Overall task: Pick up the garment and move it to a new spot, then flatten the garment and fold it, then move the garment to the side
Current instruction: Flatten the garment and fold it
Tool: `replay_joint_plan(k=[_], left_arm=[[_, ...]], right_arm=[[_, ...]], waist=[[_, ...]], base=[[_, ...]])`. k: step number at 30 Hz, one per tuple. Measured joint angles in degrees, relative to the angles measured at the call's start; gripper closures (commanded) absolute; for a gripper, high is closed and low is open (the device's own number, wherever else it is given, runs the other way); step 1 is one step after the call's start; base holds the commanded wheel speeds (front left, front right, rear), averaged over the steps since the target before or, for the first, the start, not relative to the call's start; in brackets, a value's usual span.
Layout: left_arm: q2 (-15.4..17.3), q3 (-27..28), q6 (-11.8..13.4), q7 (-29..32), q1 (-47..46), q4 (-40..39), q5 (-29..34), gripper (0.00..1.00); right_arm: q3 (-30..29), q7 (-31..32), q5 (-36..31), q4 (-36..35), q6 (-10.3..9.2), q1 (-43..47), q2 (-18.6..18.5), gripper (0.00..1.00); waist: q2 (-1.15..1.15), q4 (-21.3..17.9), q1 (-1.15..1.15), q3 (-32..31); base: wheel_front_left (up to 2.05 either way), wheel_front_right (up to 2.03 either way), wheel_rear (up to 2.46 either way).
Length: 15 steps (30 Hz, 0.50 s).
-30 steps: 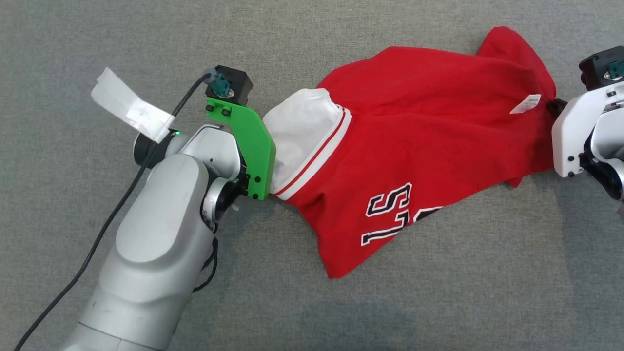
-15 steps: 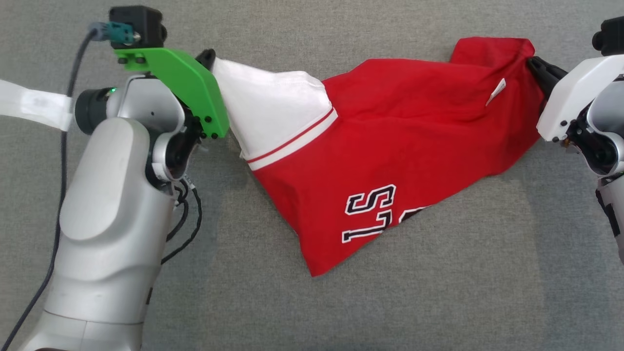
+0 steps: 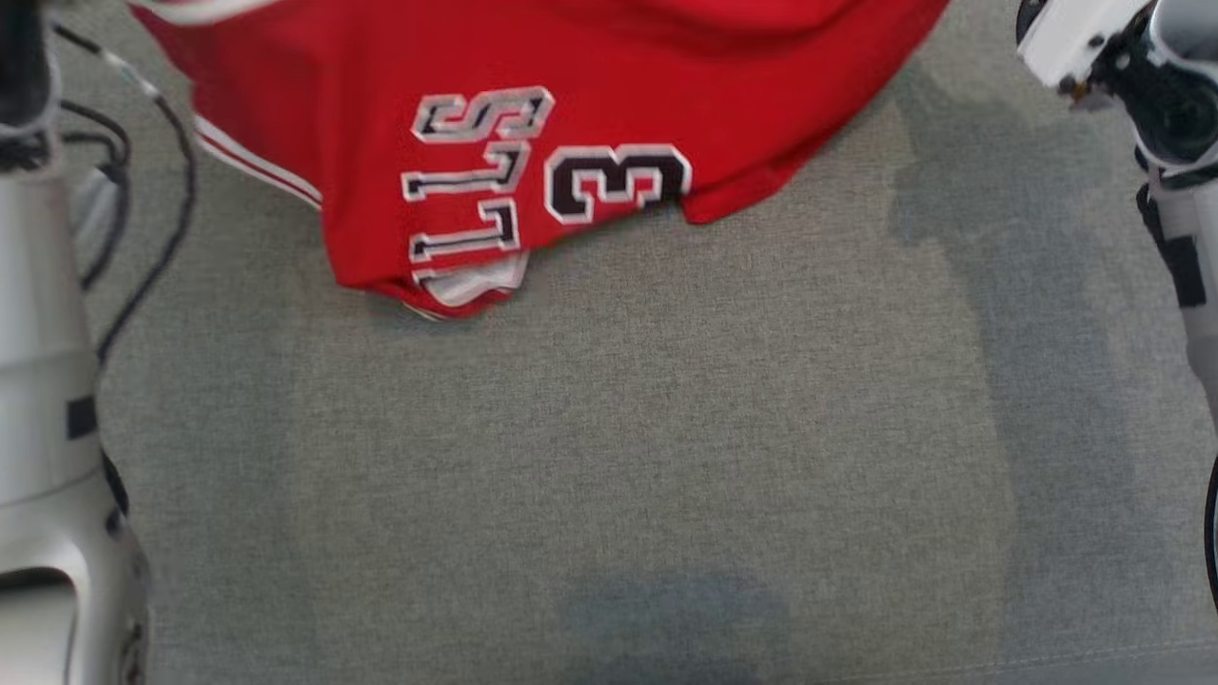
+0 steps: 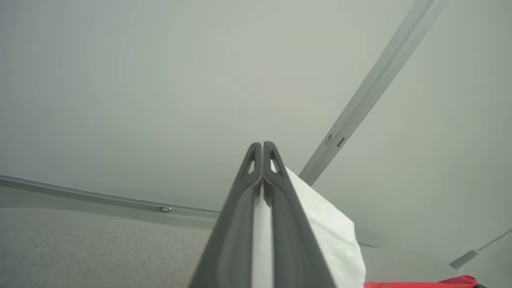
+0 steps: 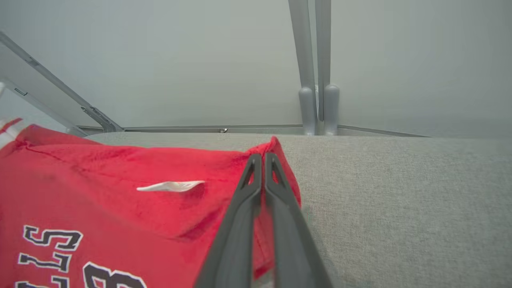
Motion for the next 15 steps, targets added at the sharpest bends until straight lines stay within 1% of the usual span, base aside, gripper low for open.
replay_joint_plan(k=[1, 3, 6, 8, 10, 11, 15], left_arm=[[0.6, 0.9, 0.3, -1.6, -1.8, -0.1, 0.3, 1.00], [1.6, 1.8, -0.3, -3.4, -5.6, -0.1, 0.9, 1.00], [1.9, 2.6, -0.8, -6.8, -12.0, 0.1, 0.9, 1.00], [2.1, 2.9, -1.3, -9.2, -15.9, 0.5, 1.3, 1.00], [2.0, 3.6, -1.3, -12.1, -19.9, 1.3, 1.6, 1.00], [1.6, 4.3, -1.4, -15.1, -23.5, 2.2, 1.6, 1.00], [1.2, 5.4, -2.4, -21.4, -29.1, 4.6, 2.0, 1.00]], right_arm=[[0.1, 0.2, 0.0, -0.2, 0.00, -1.6, 0.3, 1.00], [0.0, 0.0, -0.9, -0.4, 0.00, -4.9, 0.7, 1.00], [-0.9, -1.2, -1.8, 0.0, 0.00, -9.5, 2.1, 1.00], [-1.5, -2.6, -3.8, 1.0, 0.00, -12.6, 2.8, 1.00], [-1.9, -4.5, -6.2, 2.4, 0.00, -16.0, 3.3, 1.00], [-3.5, -7.0, -8.6, 4.4, 0.00, -19.1, 4.4, 1.00], [-7.4, -13.6, -14.2, 8.3, 0.00, -25.2, 7.3, 1.00]], waist=[[0.00, -0.2, 0.00, 0.7], [0.00, -0.6, 0.00, 2.2], [0.00, -1.1, 0.00, 4.5], [0.00, -1.4, 0.00, 5.9], [0.00, -1.8, 0.00, 7.2], [0.00, -2.1, 0.00, 8.3], [0.00, -3.1, 0.01, 9.4]], base=[[0.00, 0.00, 0.00], [0.00, 0.00, 0.00], [0.00, 0.00, 0.00], [0.00, 0.00, 0.00], [0.00, 0.00, 0.00], [0.00, 0.00, 0.00], [0.00, 0.00, 0.00]])
